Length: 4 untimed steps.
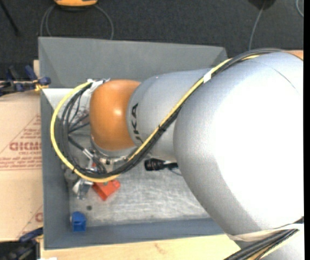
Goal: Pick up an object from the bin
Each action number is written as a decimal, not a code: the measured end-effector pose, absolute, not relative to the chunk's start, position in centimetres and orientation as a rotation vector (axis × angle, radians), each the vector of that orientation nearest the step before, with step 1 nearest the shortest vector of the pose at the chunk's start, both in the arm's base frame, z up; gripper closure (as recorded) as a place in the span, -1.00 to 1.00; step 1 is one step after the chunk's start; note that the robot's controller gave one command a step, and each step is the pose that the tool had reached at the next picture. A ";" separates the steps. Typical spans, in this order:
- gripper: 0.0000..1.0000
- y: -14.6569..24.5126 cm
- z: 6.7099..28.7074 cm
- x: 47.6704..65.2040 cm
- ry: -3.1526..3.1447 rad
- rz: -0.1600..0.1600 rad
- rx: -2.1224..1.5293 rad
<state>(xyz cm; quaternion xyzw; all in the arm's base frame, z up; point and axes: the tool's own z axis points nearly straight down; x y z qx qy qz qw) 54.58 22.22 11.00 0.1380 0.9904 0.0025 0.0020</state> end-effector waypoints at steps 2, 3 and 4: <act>-1.00 18.9 7.7 51.2 3.134 0.005 0.203; 1.00 18.6 7.9 51.6 3.126 0.007 0.215; 1.00 18.7 22.2 51.1 3.131 0.002 -0.094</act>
Offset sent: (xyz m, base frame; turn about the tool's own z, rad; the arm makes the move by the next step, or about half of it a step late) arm 0.0155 -0.1010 -0.0370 -0.1161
